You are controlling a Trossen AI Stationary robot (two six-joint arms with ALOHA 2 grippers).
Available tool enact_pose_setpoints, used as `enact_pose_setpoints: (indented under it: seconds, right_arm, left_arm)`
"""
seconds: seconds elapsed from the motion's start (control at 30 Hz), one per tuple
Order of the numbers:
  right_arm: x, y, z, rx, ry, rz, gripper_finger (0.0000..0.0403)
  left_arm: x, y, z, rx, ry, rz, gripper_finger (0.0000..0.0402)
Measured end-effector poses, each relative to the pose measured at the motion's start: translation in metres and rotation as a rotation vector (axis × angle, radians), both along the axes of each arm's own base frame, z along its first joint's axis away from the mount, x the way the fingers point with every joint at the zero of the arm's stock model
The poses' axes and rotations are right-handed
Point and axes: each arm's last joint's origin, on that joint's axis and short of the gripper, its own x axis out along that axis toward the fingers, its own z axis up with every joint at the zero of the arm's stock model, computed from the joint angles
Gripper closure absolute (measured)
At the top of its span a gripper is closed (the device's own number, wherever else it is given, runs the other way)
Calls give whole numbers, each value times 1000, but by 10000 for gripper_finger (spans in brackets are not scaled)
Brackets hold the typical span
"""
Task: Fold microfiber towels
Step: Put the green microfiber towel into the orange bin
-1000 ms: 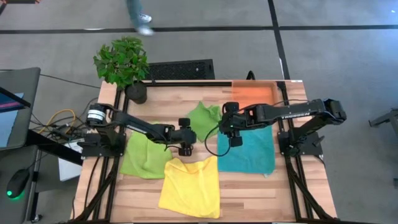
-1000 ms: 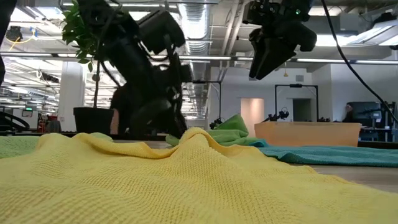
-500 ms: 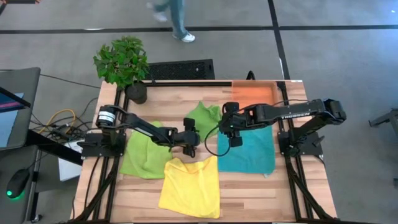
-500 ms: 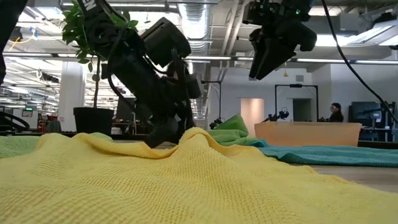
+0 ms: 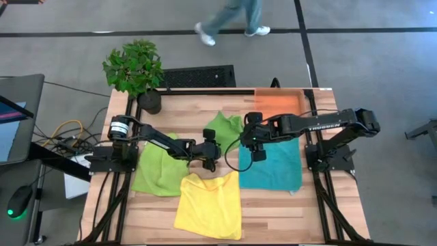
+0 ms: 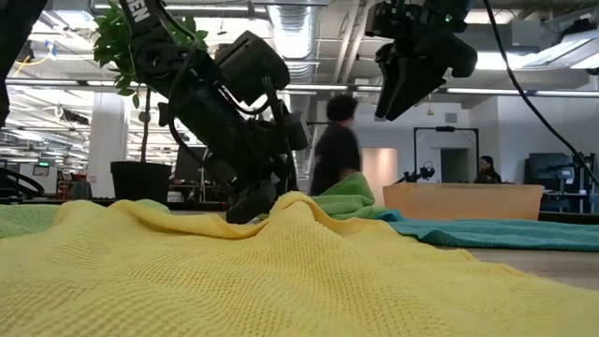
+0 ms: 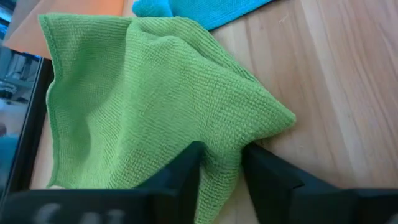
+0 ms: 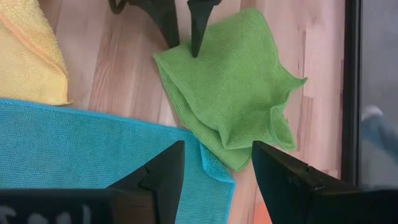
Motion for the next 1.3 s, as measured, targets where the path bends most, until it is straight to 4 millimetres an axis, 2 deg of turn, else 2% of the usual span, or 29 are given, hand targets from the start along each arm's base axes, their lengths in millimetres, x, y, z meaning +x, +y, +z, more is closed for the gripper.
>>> enact_pose_setpoints:
  seconds: [0.1,0.17,0.33,0.6,0.8,1.07,1.17,1.3]
  right_arm:
    - [0,0,0,-1,1,0,191]
    - [0,0,0,-1,2,-1,191]
    - [-6,1,6,-2,-3,5,191]
    - [-23,9,14,-2,38,30,191]
    - [-35,9,20,0,58,11,191]
    - [-48,7,25,-24,95,-4,191]
    - [-54,6,30,-47,91,-15,191]
    - [-61,7,36,-43,72,-23,191]
  left_arm:
    - [0,3,-1,-39,-9,21,370]
    - [1,7,-1,-80,-26,46,391]
    - [13,18,9,-136,-94,129,398]
    - [45,40,53,-253,-185,211,400]
    - [60,69,88,-403,-304,370,401]
    - [68,108,126,-501,-486,520,401]
    - [68,120,140,-503,-476,560,401]
    - [68,131,168,-450,-467,632,401]
